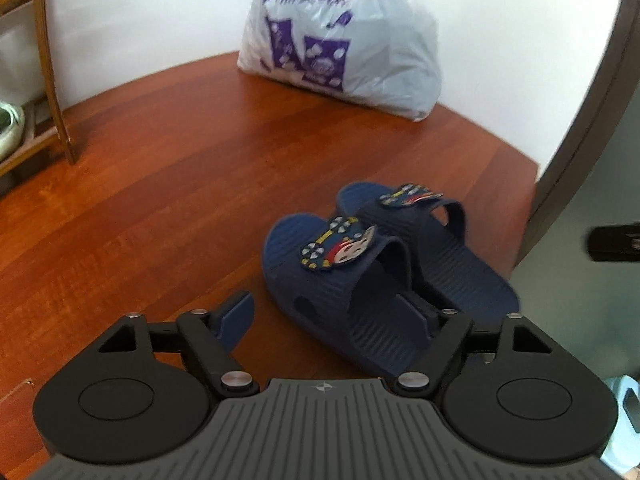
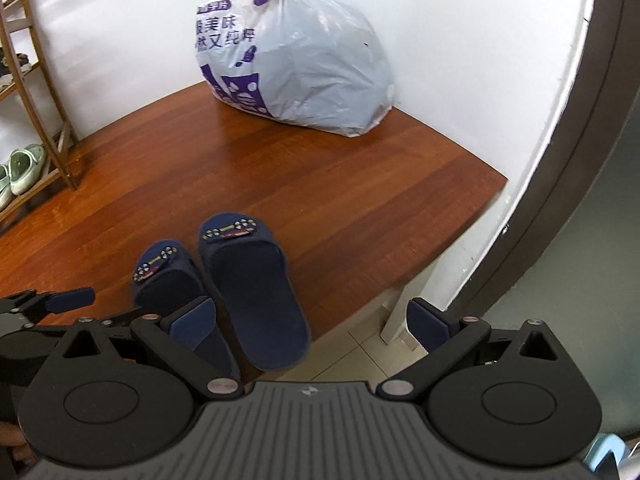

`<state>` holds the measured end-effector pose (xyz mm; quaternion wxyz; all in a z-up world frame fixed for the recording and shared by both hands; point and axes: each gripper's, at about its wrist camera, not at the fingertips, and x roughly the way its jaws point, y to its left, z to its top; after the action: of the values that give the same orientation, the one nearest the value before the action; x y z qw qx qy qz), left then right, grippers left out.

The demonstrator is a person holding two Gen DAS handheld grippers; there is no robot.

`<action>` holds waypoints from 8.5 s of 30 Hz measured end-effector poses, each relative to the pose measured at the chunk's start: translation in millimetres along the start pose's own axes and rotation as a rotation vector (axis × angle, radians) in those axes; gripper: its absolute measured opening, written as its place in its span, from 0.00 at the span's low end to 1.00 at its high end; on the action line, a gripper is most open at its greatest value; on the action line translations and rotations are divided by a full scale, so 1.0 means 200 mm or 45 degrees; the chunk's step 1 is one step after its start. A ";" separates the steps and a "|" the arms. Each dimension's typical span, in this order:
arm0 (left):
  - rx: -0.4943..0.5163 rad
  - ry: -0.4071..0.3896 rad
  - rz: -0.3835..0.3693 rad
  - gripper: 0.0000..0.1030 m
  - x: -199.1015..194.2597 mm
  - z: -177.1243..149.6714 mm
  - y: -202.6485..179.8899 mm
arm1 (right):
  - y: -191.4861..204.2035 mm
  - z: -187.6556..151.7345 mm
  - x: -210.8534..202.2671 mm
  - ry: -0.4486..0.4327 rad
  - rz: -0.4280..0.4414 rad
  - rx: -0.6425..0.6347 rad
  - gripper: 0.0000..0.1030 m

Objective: Organize scattered shoes

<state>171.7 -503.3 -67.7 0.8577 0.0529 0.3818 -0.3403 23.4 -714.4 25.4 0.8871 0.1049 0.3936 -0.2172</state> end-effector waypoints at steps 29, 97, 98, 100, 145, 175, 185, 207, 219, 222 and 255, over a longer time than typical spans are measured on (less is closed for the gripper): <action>-0.010 0.067 0.081 0.65 -0.14 0.00 0.26 | 0.07 0.02 0.28 0.061 0.144 -0.086 0.99; 0.217 0.090 -0.030 0.79 0.11 -0.09 0.13 | 0.06 0.11 0.26 0.069 0.202 -0.175 0.78; 0.224 0.084 -0.038 0.75 0.11 -0.09 0.13 | 0.07 0.11 0.26 0.069 0.200 -0.173 0.78; 0.241 0.066 -0.038 0.74 0.10 -0.10 0.12 | 0.07 0.11 0.25 0.070 0.201 -0.172 0.78; -0.243 -0.106 0.350 0.74 -0.95 -0.10 0.97 | 1.45 0.22 0.01 0.102 0.500 -0.433 0.78; -0.425 -0.190 0.527 0.74 -1.58 -0.35 1.69 | 2.40 0.24 -0.28 -0.035 0.622 -0.563 0.78; -0.493 -0.222 0.566 0.74 -1.71 -0.38 1.85 | 2.83 0.50 -0.30 -0.119 0.657 -0.616 0.78; -0.556 -0.256 0.657 0.74 -1.78 -0.30 2.10 | 3.54 1.01 0.06 -0.256 0.533 -0.740 0.78; -0.570 -0.230 0.660 0.74 -1.73 -0.24 2.19 | 3.64 1.06 0.23 -0.255 0.508 -0.737 0.78; -0.568 -0.230 0.658 0.74 -1.73 -0.23 2.19 | 3.64 1.05 0.26 -0.246 0.508 -0.744 0.79; -0.553 -0.326 0.671 0.74 -1.64 0.23 2.10 | 2.85 0.80 -0.23 -0.225 0.650 -0.738 0.96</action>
<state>306.4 -20.6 119.1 0.9480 -0.0768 0.3081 -0.0226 366.3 -253.5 175.6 0.9358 -0.0745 0.3221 0.1222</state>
